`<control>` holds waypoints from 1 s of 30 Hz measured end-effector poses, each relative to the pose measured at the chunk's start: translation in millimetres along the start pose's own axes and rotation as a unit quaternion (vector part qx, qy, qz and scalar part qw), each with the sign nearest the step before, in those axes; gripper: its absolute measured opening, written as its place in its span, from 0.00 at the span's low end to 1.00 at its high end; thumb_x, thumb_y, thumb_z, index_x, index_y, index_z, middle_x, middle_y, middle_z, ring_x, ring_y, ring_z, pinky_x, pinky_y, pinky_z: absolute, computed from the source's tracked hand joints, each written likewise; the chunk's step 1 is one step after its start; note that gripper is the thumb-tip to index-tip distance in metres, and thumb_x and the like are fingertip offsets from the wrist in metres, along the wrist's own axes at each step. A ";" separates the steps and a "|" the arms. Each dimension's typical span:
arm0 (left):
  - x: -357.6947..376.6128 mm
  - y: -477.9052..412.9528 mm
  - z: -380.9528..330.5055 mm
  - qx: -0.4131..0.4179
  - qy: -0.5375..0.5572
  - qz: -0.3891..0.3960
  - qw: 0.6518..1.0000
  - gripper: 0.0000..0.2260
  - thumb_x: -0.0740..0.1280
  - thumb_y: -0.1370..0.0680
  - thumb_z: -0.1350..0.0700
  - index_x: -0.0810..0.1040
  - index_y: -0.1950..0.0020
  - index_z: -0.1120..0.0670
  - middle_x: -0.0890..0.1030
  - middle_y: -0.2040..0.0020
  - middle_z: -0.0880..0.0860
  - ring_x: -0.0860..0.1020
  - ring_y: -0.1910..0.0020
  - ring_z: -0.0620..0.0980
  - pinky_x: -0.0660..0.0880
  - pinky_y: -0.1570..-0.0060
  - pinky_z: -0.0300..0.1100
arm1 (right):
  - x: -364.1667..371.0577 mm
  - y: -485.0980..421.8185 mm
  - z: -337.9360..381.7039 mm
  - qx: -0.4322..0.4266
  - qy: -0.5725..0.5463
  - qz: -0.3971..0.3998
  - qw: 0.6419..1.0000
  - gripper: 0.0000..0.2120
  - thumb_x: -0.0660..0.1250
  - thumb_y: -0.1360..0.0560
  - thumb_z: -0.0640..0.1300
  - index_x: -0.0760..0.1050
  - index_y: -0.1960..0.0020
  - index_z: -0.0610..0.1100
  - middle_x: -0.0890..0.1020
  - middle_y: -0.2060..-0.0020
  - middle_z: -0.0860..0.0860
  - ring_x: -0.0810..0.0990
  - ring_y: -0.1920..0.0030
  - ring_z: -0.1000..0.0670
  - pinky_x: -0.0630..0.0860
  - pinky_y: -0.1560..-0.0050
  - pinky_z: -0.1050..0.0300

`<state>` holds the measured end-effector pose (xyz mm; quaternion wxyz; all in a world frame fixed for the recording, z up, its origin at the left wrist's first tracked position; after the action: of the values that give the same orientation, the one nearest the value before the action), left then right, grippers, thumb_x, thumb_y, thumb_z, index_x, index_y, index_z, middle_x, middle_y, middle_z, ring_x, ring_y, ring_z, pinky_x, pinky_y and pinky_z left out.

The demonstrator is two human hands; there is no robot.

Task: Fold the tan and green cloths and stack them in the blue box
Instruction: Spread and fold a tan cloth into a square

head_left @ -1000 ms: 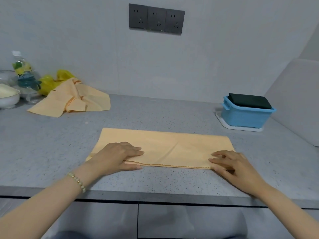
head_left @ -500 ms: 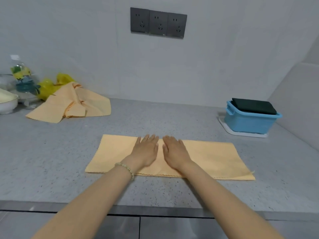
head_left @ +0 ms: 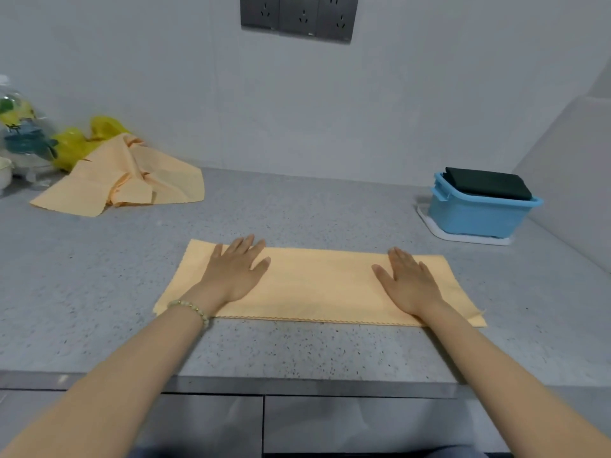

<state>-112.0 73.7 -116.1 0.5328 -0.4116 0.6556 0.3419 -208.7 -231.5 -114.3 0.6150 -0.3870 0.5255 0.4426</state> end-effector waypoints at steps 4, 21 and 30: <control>-4.6 2.0 24.7 -0.047 -0.005 0.005 0.999 0.27 0.44 0.20 0.37 0.46 0.22 0.43 0.44 0.21 0.47 0.43 0.22 0.51 0.40 0.26 0.55 | -6.1 0.7 -38.7 0.049 0.008 -0.010 0.999 0.35 0.43 0.21 0.64 0.47 0.22 0.44 0.50 0.23 0.48 0.49 0.23 0.49 0.47 0.24 0.47; -37.1 -28.1 -70.9 0.115 0.198 -0.026 0.973 0.16 0.65 0.21 0.51 0.74 0.35 0.53 0.76 0.37 0.50 0.72 0.37 0.49 0.68 0.34 0.47 | -11.1 93.3 145.0 -0.336 -0.081 0.053 0.937 0.24 0.54 0.19 0.57 0.60 0.25 0.52 0.61 0.26 0.56 0.59 0.27 0.57 0.52 0.26 0.60; -34.1 -46.9 -60.6 0.093 0.148 -0.070 0.982 0.03 0.66 0.22 0.53 0.77 0.51 0.51 0.76 0.55 0.44 0.70 0.50 0.46 0.63 0.45 0.41 | -0.1 101.1 158.5 -0.361 -0.090 0.056 0.927 0.22 0.49 0.18 0.57 0.63 0.26 0.53 0.60 0.26 0.60 0.53 0.26 0.64 0.42 0.26 0.61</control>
<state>-91.6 5.9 -71.2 0.4887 -0.4512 0.7255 0.1768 -256.7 -51.2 -91.8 0.4533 -0.5112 0.2932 0.6688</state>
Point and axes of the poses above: each hand's wrist, its own y-axis away from the middle knuckle, its own x-axis out of the palm, z = x × y, the point moved 9 cm from there along -y, towards the middle knuckle
